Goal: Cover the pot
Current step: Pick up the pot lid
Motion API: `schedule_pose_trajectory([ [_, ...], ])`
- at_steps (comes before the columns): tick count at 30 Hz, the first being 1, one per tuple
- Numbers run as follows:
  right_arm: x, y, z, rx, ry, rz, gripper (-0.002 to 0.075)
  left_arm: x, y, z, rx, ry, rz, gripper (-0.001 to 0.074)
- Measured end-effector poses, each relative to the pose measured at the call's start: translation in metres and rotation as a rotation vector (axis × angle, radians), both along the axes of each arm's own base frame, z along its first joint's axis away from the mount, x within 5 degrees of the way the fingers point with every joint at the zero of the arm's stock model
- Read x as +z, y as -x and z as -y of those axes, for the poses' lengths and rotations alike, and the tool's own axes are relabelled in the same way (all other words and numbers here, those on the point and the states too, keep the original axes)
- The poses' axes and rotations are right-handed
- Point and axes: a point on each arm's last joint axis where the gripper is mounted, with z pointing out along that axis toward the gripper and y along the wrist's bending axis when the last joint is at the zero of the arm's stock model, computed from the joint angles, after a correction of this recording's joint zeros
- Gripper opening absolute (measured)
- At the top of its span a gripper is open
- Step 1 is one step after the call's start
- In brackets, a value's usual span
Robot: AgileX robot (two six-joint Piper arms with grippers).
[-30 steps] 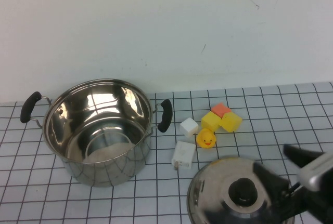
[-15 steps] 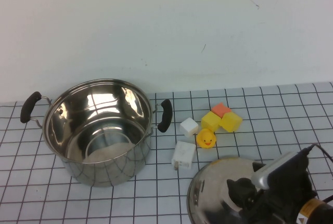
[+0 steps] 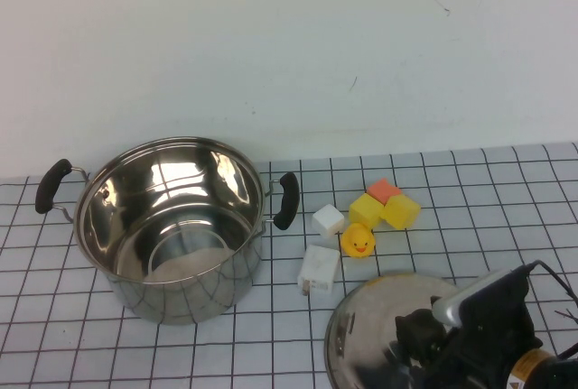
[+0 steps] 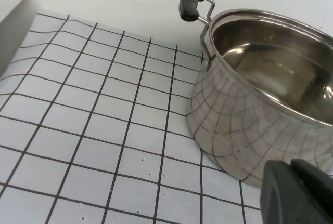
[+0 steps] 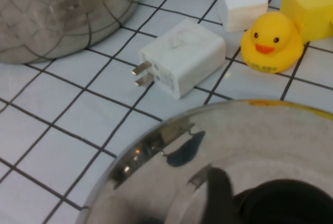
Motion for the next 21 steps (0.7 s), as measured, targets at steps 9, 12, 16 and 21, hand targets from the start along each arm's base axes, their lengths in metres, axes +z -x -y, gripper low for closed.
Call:
schedule_pose_trajectory([
  [9, -0.001, 0.008, 0.004, -0.015, -0.028, -0.03, 0.0347, 0.0, 0.0, 0.0, 0.001, 0.003, 0.0, -0.0003],
  [12, 0.002, 0.01, 0.006, -0.021, -0.036, -0.039, 0.0347, 0.0, 0.0, 0.0, 0.001, 0.003, 0.0, -0.0003],
  [16, 0.016, 0.011, 0.006, -0.025, -0.064, -0.015, 0.0347, 0.0, 0.0, 0.0, 0.001, 0.003, 0.0, -0.0003],
  [21, 0.058, 0.01, 0.006, -0.02, -0.157, 0.121, 0.0347, 0.0, 0.0, 0.0, 0.001, 0.003, 0.0, -0.0003],
])
